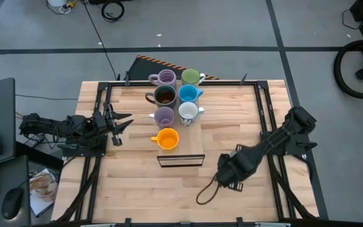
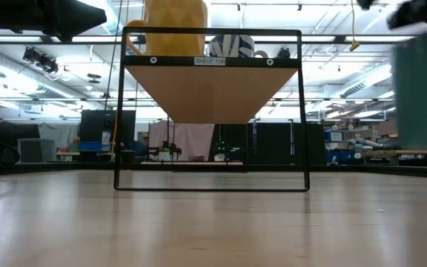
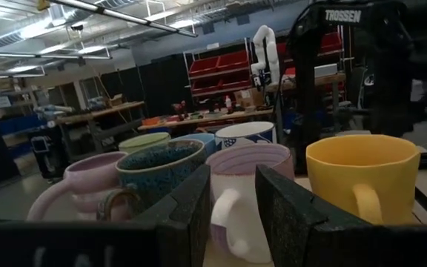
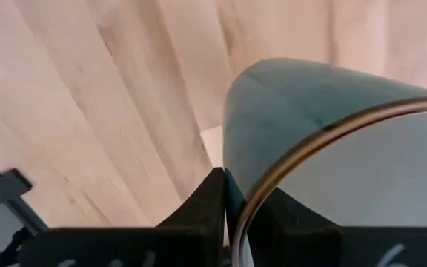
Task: Place coffee mugs
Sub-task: Put the teal blue mug on the shelf
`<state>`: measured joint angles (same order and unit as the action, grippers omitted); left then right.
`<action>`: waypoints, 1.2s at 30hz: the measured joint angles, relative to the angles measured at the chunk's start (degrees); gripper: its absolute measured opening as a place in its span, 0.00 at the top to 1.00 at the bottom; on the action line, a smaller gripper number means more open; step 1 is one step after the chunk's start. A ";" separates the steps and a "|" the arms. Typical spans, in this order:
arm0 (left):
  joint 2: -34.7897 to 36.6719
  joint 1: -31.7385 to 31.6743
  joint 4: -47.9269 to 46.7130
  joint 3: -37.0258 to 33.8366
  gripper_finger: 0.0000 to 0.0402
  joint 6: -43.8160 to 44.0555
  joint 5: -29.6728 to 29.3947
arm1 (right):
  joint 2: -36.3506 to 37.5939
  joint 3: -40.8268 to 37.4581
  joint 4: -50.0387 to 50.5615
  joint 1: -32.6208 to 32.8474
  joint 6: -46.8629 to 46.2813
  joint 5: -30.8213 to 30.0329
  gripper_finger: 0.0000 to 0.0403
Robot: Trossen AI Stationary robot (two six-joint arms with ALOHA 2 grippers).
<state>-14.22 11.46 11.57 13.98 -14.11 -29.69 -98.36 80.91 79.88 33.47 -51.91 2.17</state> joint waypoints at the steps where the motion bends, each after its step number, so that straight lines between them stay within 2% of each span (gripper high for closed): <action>1: -0.02 0.00 0.04 0.00 0.72 0.24 -0.02 | 0.02 1.50 1.76 -0.76 0.93 -0.60 0.90; 9: 0.00 0.00 -1.38 0.00 0.72 3.40 -0.02 | 0.10 13.52 10.15 -5.83 8.51 -4.20 0.90; 13: 0.00 0.01 -2.16 0.00 0.72 5.09 -0.02 | 0.10 17.94 9.83 -8.22 13.80 -8.48 0.90; 16: -0.02 0.01 -2.69 0.00 0.72 6.17 -0.02 | 0.10 19.75 10.19 -10.06 17.72 -10.87 0.90; 23: 0.00 0.01 -4.65 0.00 0.72 7.95 -0.02 | 0.21 22.54 10.36 -14.64 23.65 -11.13 0.90; 32: 0.00 0.00 -6.04 0.00 0.72 7.98 -0.04 | 0.16 27.92 10.17 -17.35 31.51 -13.21 0.90; 36: 0.00 0.00 -6.02 0.00 0.72 7.95 -0.02 | 0.10 28.93 10.18 -17.97 31.91 -12.65 0.90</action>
<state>-14.22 11.47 5.55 13.98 -6.15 -29.71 -98.26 109.84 90.06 15.50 -20.00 -10.48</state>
